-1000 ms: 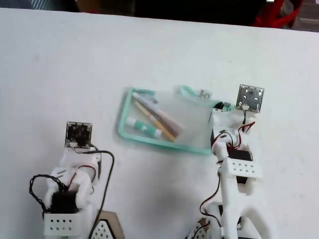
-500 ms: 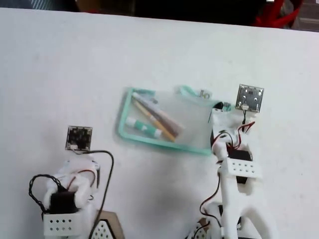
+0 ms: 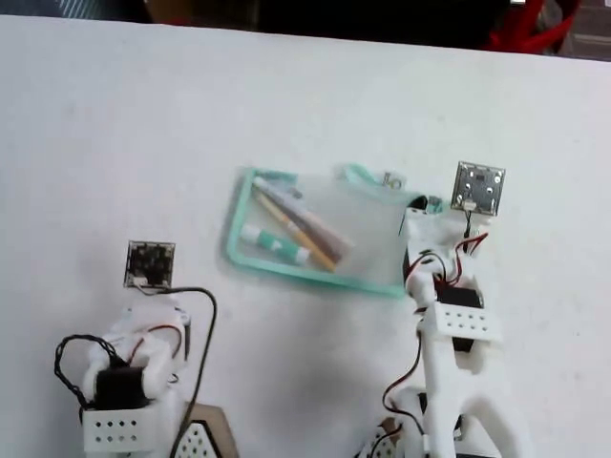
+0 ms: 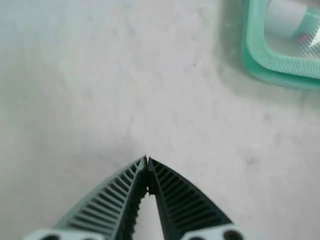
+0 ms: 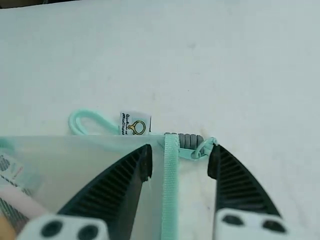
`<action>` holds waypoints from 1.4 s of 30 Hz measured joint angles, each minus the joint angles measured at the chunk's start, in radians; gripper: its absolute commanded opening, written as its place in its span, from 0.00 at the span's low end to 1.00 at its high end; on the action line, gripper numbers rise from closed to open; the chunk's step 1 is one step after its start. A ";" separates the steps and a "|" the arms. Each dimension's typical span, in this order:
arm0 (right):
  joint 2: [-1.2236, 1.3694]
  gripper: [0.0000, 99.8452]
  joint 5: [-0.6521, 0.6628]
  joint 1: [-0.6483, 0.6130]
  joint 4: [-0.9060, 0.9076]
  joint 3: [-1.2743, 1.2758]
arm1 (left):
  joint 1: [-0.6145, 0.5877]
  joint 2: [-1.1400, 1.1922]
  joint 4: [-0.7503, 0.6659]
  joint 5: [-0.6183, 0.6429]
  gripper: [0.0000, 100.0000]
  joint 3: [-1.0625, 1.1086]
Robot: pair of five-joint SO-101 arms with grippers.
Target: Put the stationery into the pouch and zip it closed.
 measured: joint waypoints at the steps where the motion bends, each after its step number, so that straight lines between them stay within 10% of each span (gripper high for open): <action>1: 0.000 0.19 0.000 0.000 0.000 0.000 | 0.000 0.000 0.000 0.000 0.03 0.000; 26: -0.040 0.19 0.000 0.071 0.037 0.238 | 0.000 0.000 0.000 0.000 0.02 0.000; 42: -0.899 0.18 0.009 0.253 1.149 -0.071 | 0.000 0.000 0.000 0.000 0.02 0.000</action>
